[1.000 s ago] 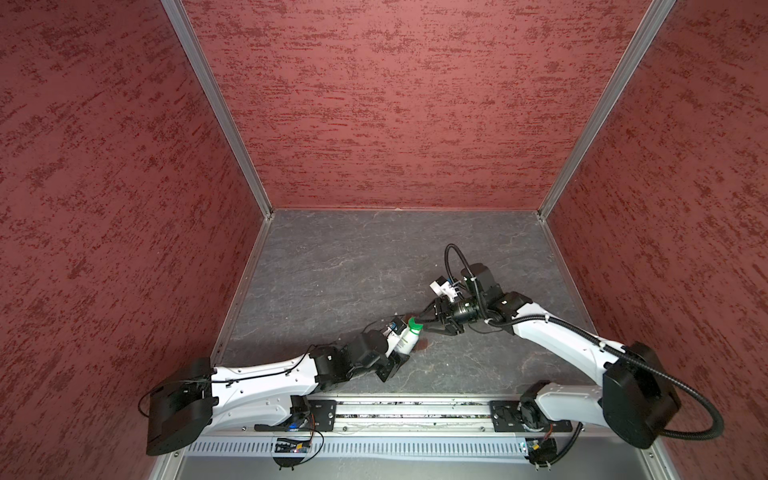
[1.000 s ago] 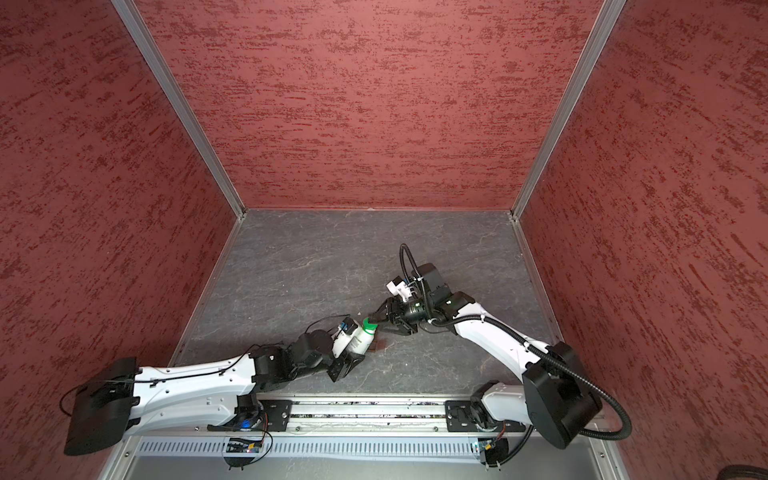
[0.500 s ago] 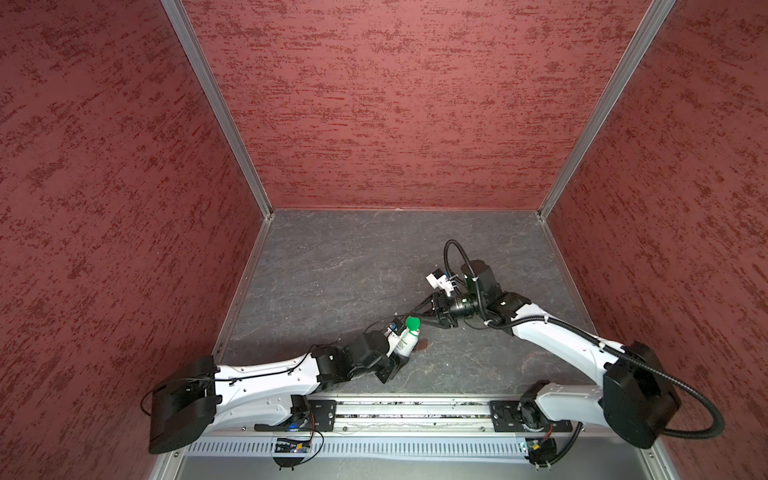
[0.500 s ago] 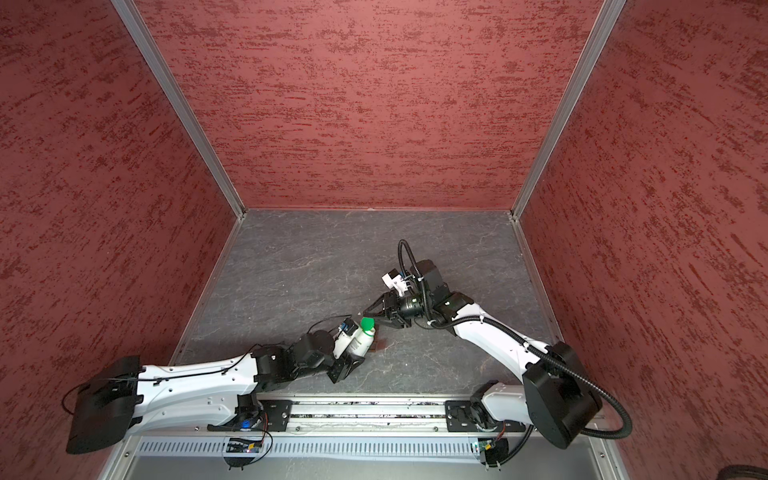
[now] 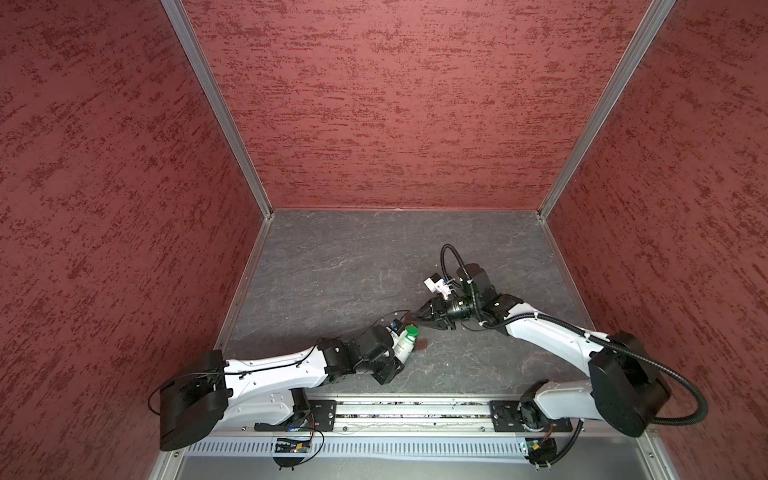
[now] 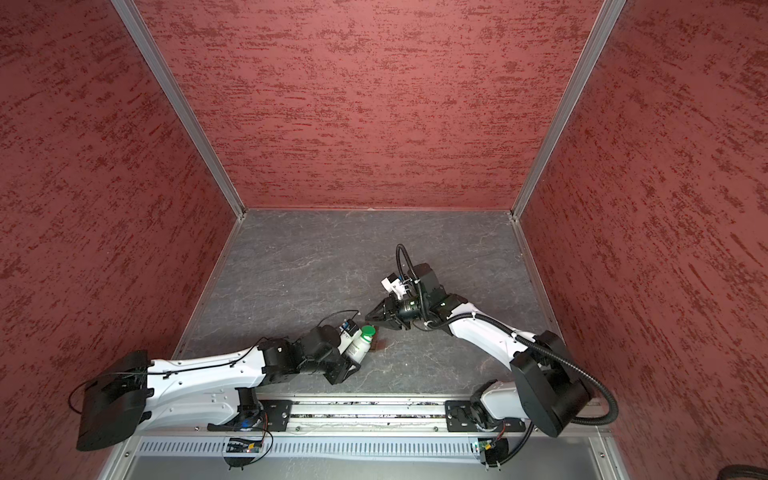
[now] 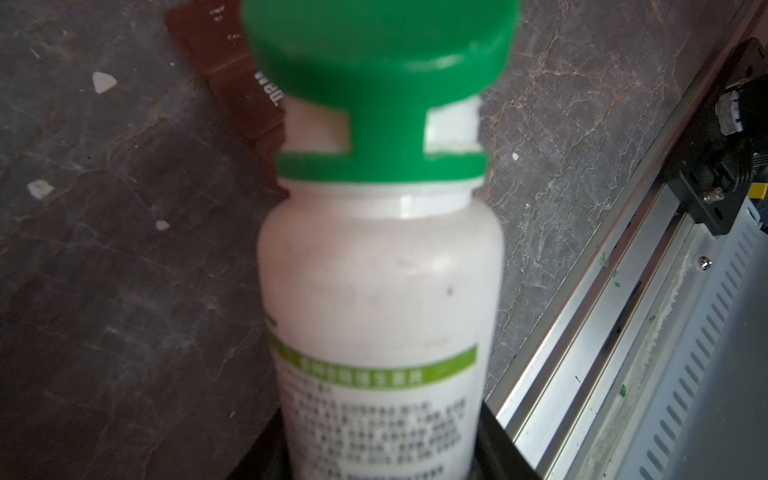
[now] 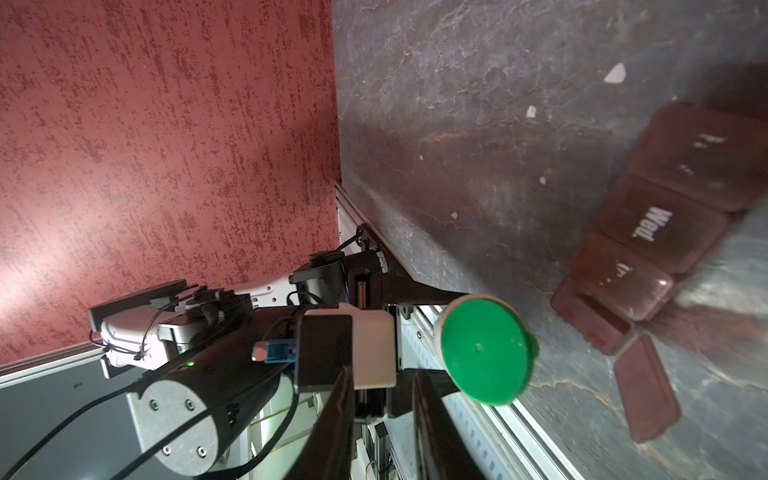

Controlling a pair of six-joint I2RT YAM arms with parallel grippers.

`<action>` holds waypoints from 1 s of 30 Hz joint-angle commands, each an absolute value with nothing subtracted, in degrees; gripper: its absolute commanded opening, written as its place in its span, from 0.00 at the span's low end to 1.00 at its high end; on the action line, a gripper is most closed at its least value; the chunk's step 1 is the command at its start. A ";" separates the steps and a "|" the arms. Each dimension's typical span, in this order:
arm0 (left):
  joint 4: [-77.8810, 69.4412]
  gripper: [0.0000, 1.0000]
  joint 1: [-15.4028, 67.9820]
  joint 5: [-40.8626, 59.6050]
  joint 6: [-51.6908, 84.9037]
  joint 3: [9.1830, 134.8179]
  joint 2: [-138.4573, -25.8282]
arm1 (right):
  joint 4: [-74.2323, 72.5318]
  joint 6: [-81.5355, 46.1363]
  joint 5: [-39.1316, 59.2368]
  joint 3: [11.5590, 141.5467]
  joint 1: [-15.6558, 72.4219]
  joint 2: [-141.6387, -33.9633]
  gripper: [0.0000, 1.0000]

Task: Sort the pills into containers
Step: 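Hold the open bottle above the red pill strip with both grippers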

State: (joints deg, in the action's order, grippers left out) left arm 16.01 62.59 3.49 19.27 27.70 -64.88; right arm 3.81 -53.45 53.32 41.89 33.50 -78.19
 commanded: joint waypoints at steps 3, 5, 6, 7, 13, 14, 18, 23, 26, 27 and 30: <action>20.17 0.00 61.30 5.62 20.10 30.55 -64.60 | 8.15 -47.60 50.18 43.61 33.07 -79.10 0.39; 21.09 0.00 61.33 5.44 20.12 31.01 -64.47 | 10.38 -46.58 48.95 44.18 32.79 -79.32 0.46; 21.20 0.00 61.21 5.29 20.19 31.04 -64.31 | 10.53 -46.68 49.03 44.07 32.69 -79.58 0.48; 21.19 0.00 61.17 5.23 20.22 31.13 -64.12 | 10.39 -46.90 49.12 43.90 32.67 -79.72 0.49; 20.68 0.00 60.60 5.55 19.99 31.97 -64.37 | 6.82 -49.73 50.57 41.58 32.76 -80.79 0.50; 20.60 0.00 60.62 5.71 19.89 32.01 -64.42 | 6.45 -50.00 50.78 41.38 32.79 -81.02 0.50; 20.26 0.00 60.58 6.12 19.79 32.39 -64.16 | 3.04 -51.99 51.99 40.40 33.22 -82.16 0.51; 19.97 0.00 60.67 7.19 19.68 32.42 -64.33 | 0.06 -53.63 52.68 40.17 33.39 -82.97 0.51; 19.54 0.00 60.82 8.07 19.95 31.98 -65.11 | -2.93 -55.44 53.30 39.99 33.40 -82.97 0.50; 19.17 0.00 60.85 8.51 19.96 31.73 -65.45 | -3.45 -55.78 53.31 40.03 33.35 -82.97 0.50; 18.33 0.00 60.94 9.41 20.12 31.03 -65.74 | -5.76 -57.26 53.70 39.82 33.47 -82.97 0.49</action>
